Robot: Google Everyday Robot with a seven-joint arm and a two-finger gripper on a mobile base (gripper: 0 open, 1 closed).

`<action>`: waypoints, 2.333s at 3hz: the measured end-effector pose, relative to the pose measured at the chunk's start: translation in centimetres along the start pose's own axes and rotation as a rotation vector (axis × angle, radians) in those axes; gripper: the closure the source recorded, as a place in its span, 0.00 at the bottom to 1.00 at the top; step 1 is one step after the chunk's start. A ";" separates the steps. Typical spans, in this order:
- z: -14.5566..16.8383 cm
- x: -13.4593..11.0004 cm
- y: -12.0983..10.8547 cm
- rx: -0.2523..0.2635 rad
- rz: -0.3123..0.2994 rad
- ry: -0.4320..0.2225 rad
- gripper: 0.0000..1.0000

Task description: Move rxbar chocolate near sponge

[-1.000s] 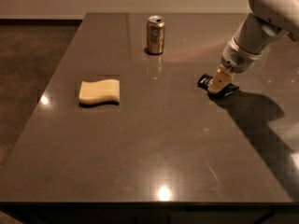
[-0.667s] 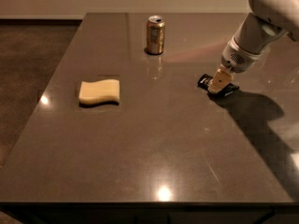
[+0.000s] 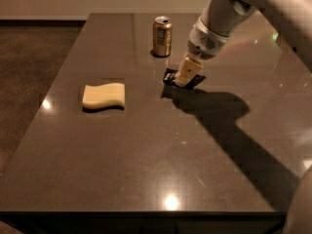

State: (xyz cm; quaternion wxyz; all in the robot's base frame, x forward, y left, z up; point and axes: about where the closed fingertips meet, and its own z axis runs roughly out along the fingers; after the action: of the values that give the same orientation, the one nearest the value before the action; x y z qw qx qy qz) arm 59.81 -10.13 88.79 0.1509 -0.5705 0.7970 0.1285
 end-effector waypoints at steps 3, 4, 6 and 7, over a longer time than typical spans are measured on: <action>3.8 -8.4 5.3 -0.132 -0.247 -0.010 0.82; 4.0 -8.6 5.2 -0.129 -0.247 -0.015 0.59; 4.4 -8.9 5.1 -0.124 -0.248 -0.023 0.13; 4.5 -9.1 5.0 -0.122 -0.249 -0.026 0.00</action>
Offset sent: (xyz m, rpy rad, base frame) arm -0.0320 0.1214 0.0041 0.0277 0.0386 0.3450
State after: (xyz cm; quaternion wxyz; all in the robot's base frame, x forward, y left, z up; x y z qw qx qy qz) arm 58.24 1.08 88.30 0.1411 -0.6714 0.7088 0.1644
